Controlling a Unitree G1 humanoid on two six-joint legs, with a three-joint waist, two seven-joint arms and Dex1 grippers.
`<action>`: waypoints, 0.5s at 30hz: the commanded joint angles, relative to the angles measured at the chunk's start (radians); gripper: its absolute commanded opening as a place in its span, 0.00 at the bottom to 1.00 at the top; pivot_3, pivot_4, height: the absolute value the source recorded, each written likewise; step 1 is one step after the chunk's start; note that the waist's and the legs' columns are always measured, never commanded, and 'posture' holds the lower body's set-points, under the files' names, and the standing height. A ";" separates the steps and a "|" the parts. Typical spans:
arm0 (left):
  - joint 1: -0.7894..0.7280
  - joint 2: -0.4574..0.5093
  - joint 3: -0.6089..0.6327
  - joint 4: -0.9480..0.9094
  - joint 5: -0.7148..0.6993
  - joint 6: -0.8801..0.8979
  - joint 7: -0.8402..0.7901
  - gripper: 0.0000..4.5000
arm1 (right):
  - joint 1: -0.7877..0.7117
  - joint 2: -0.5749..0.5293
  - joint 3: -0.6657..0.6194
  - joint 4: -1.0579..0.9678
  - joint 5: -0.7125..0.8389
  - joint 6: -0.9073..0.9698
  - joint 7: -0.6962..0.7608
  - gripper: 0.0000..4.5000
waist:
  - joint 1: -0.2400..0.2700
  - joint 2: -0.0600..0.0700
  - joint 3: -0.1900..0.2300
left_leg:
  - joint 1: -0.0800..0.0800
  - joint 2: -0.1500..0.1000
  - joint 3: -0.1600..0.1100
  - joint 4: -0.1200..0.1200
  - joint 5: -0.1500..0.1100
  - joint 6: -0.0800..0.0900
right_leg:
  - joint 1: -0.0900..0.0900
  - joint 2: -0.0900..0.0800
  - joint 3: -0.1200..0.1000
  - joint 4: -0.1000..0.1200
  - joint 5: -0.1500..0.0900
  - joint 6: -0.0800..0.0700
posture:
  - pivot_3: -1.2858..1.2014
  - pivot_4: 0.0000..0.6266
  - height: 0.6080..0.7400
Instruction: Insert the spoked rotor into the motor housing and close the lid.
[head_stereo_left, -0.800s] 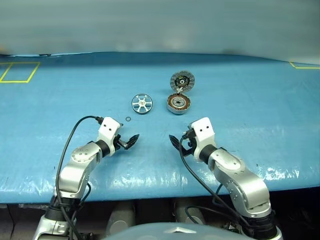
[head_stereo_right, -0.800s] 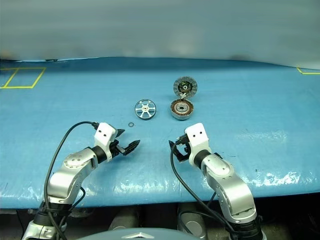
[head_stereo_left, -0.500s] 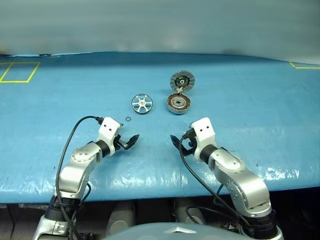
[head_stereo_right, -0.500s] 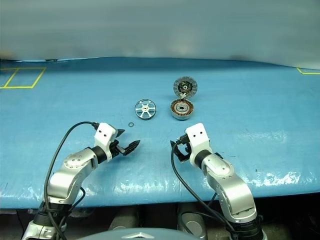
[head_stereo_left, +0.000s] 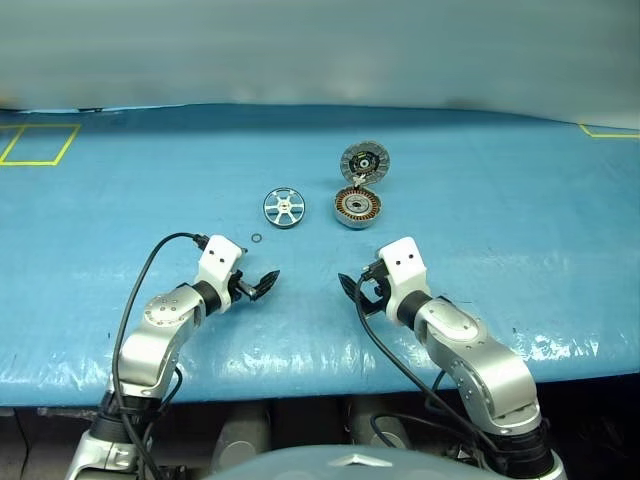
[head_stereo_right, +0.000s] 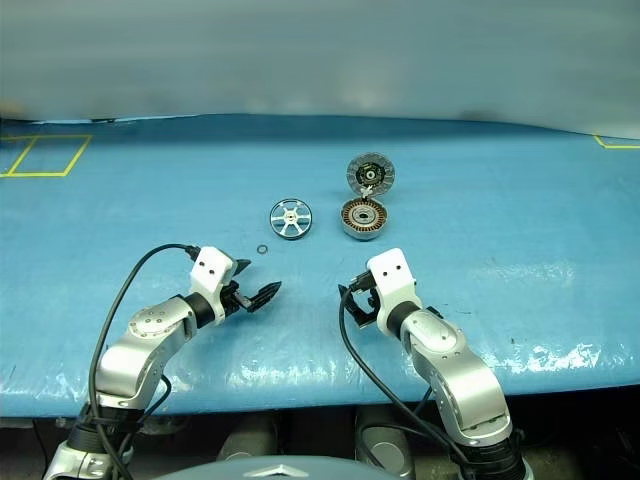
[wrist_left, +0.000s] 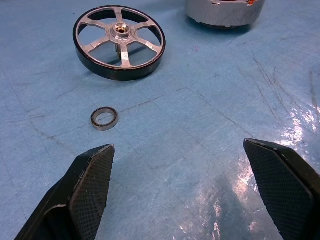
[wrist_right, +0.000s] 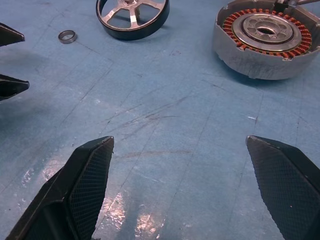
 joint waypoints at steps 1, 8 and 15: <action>0.000 0.007 -0.004 -0.054 0.001 -0.015 -0.003 1.00 | -0.016 -0.001 0.002 -0.019 0.001 0.002 0.000 0.99 | 0.000 0.000 0.000 | 0.000 0.000 0.000 0.000 0.000 0.000 | 0.000 0.000 0.000 0.000 0.000 0.000 | 0.52 0.24 1.00; -0.001 0.002 -0.011 -0.047 0.005 -0.020 0.002 1.00 | -0.164 -0.104 0.049 0.005 0.020 0.107 0.092 0.99 | -0.002 0.000 0.000 | 0.000 0.000 0.000 0.001 0.000 0.000 | 0.000 0.000 0.000 0.000 0.000 0.000 | 0.52 0.24 1.00; -0.004 -0.004 -0.025 -0.037 0.010 -0.030 0.004 1.00 | -0.520 -0.307 0.178 0.217 0.011 0.161 0.301 0.99 | -0.002 0.000 0.000 | 0.000 -0.001 0.000 0.004 0.000 0.000 | 0.001 0.000 0.000 0.000 0.001 -0.001 | 0.52 0.24 1.00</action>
